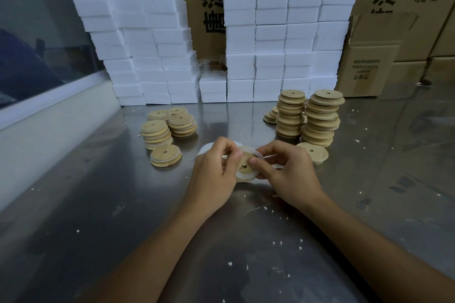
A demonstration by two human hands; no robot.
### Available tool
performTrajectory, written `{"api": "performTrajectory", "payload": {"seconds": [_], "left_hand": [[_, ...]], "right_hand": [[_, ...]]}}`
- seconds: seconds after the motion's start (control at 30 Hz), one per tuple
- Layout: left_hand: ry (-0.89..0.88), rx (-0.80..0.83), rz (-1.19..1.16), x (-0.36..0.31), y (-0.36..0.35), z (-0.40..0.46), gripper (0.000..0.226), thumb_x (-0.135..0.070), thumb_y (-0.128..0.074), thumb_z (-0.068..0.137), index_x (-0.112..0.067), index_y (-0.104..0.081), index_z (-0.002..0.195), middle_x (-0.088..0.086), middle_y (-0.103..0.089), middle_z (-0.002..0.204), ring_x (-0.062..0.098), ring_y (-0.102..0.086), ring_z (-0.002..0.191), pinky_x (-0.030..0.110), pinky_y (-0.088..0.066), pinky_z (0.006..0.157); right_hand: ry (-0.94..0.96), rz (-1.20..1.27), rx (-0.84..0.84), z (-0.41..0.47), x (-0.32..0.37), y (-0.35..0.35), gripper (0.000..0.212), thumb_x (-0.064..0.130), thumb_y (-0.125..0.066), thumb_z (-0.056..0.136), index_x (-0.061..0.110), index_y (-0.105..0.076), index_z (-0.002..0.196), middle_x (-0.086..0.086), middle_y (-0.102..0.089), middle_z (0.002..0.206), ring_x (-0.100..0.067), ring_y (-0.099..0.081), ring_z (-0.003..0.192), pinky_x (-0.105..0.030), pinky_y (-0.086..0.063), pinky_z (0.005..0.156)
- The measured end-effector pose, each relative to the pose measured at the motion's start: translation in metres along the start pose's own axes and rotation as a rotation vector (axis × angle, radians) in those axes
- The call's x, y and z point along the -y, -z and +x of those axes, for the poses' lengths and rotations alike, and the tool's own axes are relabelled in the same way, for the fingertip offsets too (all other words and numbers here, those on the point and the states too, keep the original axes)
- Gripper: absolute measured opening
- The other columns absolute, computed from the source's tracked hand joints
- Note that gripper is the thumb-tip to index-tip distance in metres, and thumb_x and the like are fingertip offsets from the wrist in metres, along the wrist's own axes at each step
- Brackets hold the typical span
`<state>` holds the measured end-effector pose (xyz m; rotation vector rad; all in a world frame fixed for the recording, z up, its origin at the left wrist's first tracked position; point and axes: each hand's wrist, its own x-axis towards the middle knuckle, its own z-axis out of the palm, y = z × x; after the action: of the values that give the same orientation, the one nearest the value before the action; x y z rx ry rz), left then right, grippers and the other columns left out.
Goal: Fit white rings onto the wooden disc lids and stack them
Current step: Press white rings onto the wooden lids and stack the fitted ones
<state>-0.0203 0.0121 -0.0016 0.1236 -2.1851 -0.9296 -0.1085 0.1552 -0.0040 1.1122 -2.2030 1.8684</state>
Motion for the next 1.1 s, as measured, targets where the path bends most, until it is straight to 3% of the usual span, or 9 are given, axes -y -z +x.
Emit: {"api": "performTrajectory", "payload": {"seconds": [0.17,0.47,0.7,0.77,0.93,1.1], "left_hand": [[0.100,-0.040,-0.071,0.0057,-0.0021,0.0032,0.015,-0.019,-0.057,0.096,-0.028,-0.056,0.085,0.001,-0.065,0.090,0.021,-0.067,0.085,0.049,-0.058,0.062],[0.203,-0.070,-0.141,0.0035,-0.0014,0.0039,0.018,-0.014,-0.059,0.094,-0.025,-0.059,0.080,0.001,-0.070,0.087,0.018,-0.070,0.083,0.050,-0.059,0.066],[0.211,-0.106,-0.120,-0.0005,0.0004,0.0047,0.023,-0.007,-0.065,0.089,-0.024,-0.059,0.075,-0.010,-0.070,0.077,0.000,-0.068,0.074,0.013,-0.052,0.063],[0.248,-0.107,-0.152,-0.0004,0.0008,0.0046,0.021,-0.007,-0.067,0.088,-0.021,-0.061,0.074,-0.007,-0.071,0.077,0.002,-0.069,0.073,0.015,-0.054,0.064],[0.413,-0.116,-0.361,-0.0006,0.0020,0.0055,0.013,-0.004,-0.068,0.087,-0.009,-0.065,0.074,0.006,-0.074,0.079,0.018,-0.073,0.077,0.037,-0.060,0.075],[0.470,-0.080,-0.459,-0.0007,0.0055,0.0067,0.014,-0.001,-0.067,0.087,-0.006,-0.065,0.074,0.005,-0.074,0.076,0.016,-0.072,0.075,0.033,-0.060,0.070]], "right_hand": [[0.012,0.034,0.001,-0.0007,-0.0008,-0.0002,0.005,0.012,-0.076,0.086,0.008,-0.075,0.090,0.000,-0.075,0.084,-0.015,-0.074,0.080,-0.036,-0.063,0.064],[-0.013,0.103,-0.028,0.0009,-0.0026,-0.0007,0.003,0.014,-0.075,0.087,0.012,-0.075,0.086,0.001,-0.076,0.082,-0.014,-0.074,0.079,-0.030,-0.062,0.061],[-0.034,0.110,-0.050,0.0020,-0.0019,-0.0003,0.004,0.014,-0.079,0.083,0.011,-0.076,0.084,0.000,-0.077,0.080,-0.014,-0.074,0.077,-0.027,-0.061,0.061],[-0.056,0.119,-0.050,0.0022,-0.0019,0.0002,0.005,0.014,-0.079,0.083,0.009,-0.077,0.085,-0.001,-0.077,0.079,-0.016,-0.074,0.076,-0.027,-0.061,0.061],[-0.108,0.157,-0.013,0.0027,-0.0003,0.0028,0.005,0.012,-0.079,0.082,0.007,-0.078,0.084,-0.004,-0.077,0.080,-0.020,-0.075,0.077,-0.029,-0.061,0.066],[-0.153,0.217,0.058,0.0039,0.0047,0.0080,0.005,0.006,-0.077,0.082,0.002,-0.077,0.086,-0.008,-0.078,0.085,-0.022,-0.075,0.081,-0.028,-0.062,0.069]]}}
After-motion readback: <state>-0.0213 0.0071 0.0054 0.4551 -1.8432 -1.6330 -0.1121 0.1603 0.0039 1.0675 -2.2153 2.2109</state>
